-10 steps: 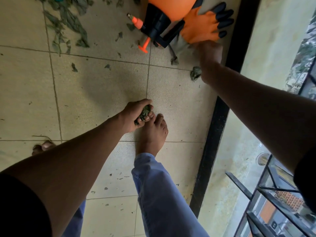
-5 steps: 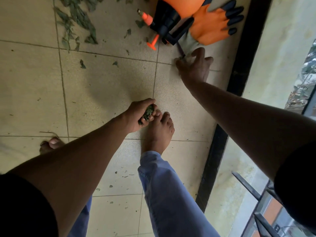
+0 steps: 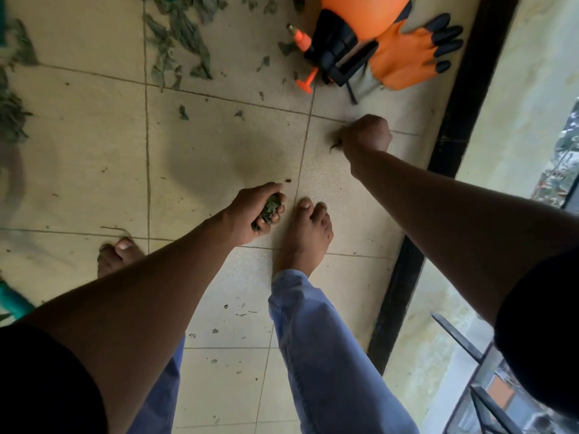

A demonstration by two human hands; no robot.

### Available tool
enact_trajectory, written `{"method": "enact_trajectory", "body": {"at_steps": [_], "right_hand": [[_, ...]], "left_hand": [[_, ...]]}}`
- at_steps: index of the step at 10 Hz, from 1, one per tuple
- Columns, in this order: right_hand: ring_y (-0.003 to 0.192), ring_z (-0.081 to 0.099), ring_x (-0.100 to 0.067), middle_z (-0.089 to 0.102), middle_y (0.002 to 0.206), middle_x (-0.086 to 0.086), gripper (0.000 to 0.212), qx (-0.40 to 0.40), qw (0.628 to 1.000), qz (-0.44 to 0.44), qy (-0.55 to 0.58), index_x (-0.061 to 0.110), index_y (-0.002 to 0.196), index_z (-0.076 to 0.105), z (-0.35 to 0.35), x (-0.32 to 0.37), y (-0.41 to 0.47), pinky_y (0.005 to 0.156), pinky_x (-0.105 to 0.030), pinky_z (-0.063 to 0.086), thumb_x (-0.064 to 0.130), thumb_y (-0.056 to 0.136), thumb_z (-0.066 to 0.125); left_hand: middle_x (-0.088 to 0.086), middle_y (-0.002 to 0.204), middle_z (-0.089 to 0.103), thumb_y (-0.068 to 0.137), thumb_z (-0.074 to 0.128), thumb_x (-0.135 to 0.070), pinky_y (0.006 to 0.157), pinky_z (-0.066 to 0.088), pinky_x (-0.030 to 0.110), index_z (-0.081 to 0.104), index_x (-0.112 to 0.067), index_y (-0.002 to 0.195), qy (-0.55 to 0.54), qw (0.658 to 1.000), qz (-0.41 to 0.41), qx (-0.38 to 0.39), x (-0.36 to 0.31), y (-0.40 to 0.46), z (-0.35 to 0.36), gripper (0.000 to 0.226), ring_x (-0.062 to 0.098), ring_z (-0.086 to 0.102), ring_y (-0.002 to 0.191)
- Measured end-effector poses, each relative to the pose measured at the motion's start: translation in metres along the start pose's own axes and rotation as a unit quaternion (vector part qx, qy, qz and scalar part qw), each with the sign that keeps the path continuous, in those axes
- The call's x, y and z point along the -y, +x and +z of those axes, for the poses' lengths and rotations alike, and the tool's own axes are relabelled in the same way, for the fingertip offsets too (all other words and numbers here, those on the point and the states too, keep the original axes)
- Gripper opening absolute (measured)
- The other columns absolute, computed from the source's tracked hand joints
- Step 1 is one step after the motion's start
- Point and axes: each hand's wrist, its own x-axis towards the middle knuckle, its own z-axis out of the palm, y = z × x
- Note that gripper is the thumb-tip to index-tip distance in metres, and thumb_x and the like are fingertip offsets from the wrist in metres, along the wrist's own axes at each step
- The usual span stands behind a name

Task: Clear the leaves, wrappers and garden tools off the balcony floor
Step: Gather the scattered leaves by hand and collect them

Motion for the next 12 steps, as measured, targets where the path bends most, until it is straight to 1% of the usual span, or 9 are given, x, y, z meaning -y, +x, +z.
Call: {"method": "enact_trajectory", "body": {"at_steps": [1,3,4,6,7,8,10,11,12], "right_hand": [[0.079,0.076,-0.025,0.073,0.098,-0.020,0.010,0.030,0.985,0.067,0.159,-0.003,0.096,0.071,-0.013,0.004,-0.053,0.068,-0.038,0.065,0.001,0.088,0.074],[0.068,0.076,-0.021,0.074,0.071,-0.006,0.006,0.130,0.969,-0.104,0.184,0.004,0.081,0.072,-0.008,0.027,-0.156,0.068,-0.036,0.064,0.005,0.083,0.077],[0.072,0.072,-0.009,0.073,0.074,0.006,0.008,0.098,0.964,-0.234,0.085,0.017,0.075,0.073,-0.011,0.042,-0.204,0.068,-0.030,0.060,0.013,0.080,0.076],[0.078,0.063,-0.017,0.067,0.085,-0.002,0.008,0.085,0.943,-0.320,-0.031,0.013,0.080,0.072,-0.040,0.072,-0.258,0.073,-0.039,0.054,0.007,0.084,0.068],[0.080,0.059,-0.026,0.063,0.089,-0.011,0.010,0.126,0.908,-0.387,-0.096,0.004,0.083,0.070,-0.059,0.087,-0.284,0.071,-0.041,0.047,0.004,0.090,0.062],[0.079,0.057,-0.029,0.060,0.090,-0.015,0.013,0.161,0.863,-0.449,-0.165,0.002,0.085,0.066,-0.079,0.097,-0.305,0.066,-0.034,0.039,0.001,0.091,0.055],[0.087,0.063,-0.021,0.062,0.098,0.009,0.022,0.172,0.842,-0.431,-0.277,0.034,0.102,0.054,-0.094,0.088,-0.323,0.076,-0.040,0.056,0.019,0.089,0.047],[0.076,0.065,-0.028,0.065,0.088,0.005,0.024,0.138,0.852,-0.419,-0.282,0.036,0.109,0.047,-0.090,0.091,-0.319,0.071,-0.039,0.056,0.026,0.088,0.043],[0.080,0.060,-0.022,0.059,0.085,0.003,0.017,0.104,0.853,-0.442,-0.257,0.026,0.088,0.060,-0.077,0.101,-0.321,0.062,-0.032,0.048,0.013,0.084,0.050]], "left_hand": [[-0.002,0.064,0.053,0.100,0.059,-0.035,0.034,0.020,0.015,0.058,-0.021,0.071,-0.039,0.999,-0.003,0.000,-0.001,-0.018,-0.005,0.032,0.008,0.043,0.049],[-0.003,0.064,0.052,0.102,0.051,-0.035,0.034,0.024,0.012,0.060,-0.022,0.072,-0.148,0.988,0.019,0.030,-0.008,-0.060,-0.004,0.034,0.006,0.045,0.047],[-0.006,0.059,0.054,0.102,0.046,-0.033,0.036,0.024,0.012,0.068,-0.023,0.058,-0.191,0.979,0.054,0.044,-0.017,-0.088,0.000,0.049,0.004,0.049,0.047],[-0.006,0.051,0.050,0.098,0.046,-0.026,0.038,0.029,0.016,0.059,-0.023,0.061,-0.194,0.978,0.073,-0.002,-0.031,-0.147,0.008,0.039,0.006,0.047,0.043],[-0.002,0.051,0.056,0.100,0.041,-0.025,0.051,0.038,0.023,0.064,-0.020,0.049,-0.199,0.974,0.110,0.012,-0.037,-0.174,0.014,0.056,0.011,0.055,0.047],[0.008,0.067,0.069,0.105,0.041,-0.039,0.069,0.047,0.032,0.070,-0.015,0.070,-0.238,0.965,0.108,0.016,-0.044,-0.200,0.018,0.051,0.019,0.069,0.063],[0.002,0.049,0.050,0.099,0.054,-0.050,0.065,0.044,0.030,0.049,-0.022,0.056,-0.246,0.965,0.091,0.007,-0.042,-0.222,0.024,0.051,0.014,0.057,0.050],[-0.001,0.054,0.055,0.087,0.062,-0.038,0.051,0.047,0.021,0.061,-0.022,0.053,-0.261,0.958,0.115,0.025,-0.032,-0.219,0.022,0.038,0.011,0.059,0.051],[0.001,0.067,0.062,0.086,0.062,-0.028,0.058,0.048,0.021,0.066,-0.019,0.069,-0.302,0.947,0.110,0.015,-0.019,-0.210,0.015,0.020,0.014,0.063,0.066]]}}
